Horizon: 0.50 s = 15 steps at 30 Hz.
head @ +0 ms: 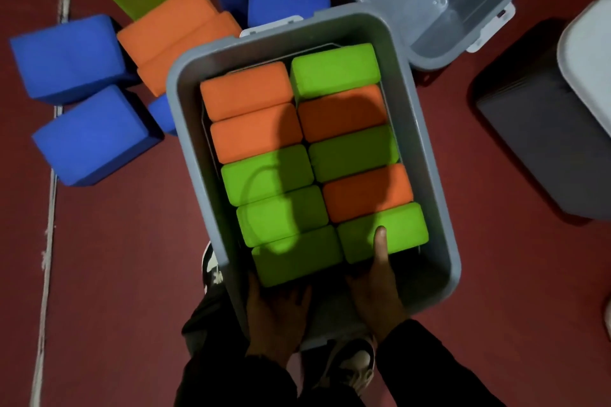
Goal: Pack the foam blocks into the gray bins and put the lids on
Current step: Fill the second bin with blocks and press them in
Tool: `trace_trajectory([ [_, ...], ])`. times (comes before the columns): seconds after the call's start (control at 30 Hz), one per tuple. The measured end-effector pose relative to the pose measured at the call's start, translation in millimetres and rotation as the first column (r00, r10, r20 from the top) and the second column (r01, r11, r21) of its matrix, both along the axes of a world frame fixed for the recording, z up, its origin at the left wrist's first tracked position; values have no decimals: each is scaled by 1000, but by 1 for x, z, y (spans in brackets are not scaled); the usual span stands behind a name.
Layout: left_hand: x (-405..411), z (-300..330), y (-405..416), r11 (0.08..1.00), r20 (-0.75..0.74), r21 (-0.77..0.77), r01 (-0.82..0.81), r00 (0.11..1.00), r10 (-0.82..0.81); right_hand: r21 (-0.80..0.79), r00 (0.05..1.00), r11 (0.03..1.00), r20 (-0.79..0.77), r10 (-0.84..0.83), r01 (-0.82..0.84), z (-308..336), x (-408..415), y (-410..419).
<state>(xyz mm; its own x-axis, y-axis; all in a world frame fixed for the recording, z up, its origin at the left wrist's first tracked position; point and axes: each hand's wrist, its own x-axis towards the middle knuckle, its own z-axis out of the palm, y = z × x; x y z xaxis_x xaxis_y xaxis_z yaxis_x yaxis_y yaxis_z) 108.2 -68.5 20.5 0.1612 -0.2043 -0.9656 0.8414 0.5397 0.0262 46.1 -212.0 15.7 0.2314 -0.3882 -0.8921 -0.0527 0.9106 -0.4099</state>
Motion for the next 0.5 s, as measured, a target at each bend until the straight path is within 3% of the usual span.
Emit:
trace_trajectory([
  [0.07,3,1,-2,998,22,-35,55,998,-54,17,1000,1000,8,-18,18,2,3,0],
  [0.13,5,-2,-7,988,56,54,141,988,-144,-70,999,997,-6,-44,44,0,4,0],
  [0.27,5,8,-9,884,81,304,355,915,-395,-464,939,885,-319,-125,-39,6,7,-7],
  [0.33,9,15,-6,800,57,429,421,871,-488,-567,858,784,-505,-90,-252,13,0,-16],
  [0.4,20,22,-10,711,59,518,476,809,-584,-524,691,592,-718,79,-612,22,-6,-27],
  [0.43,26,29,-15,653,45,541,530,757,-651,-450,565,454,-811,153,-769,28,-8,-31],
  [0.47,32,38,-21,544,24,597,590,664,-747,-361,424,302,-889,175,-882,33,-10,-35],
  [0.5,36,47,-26,353,-5,705,615,502,-865,-257,283,177,-948,145,-950,38,-9,-36],
])
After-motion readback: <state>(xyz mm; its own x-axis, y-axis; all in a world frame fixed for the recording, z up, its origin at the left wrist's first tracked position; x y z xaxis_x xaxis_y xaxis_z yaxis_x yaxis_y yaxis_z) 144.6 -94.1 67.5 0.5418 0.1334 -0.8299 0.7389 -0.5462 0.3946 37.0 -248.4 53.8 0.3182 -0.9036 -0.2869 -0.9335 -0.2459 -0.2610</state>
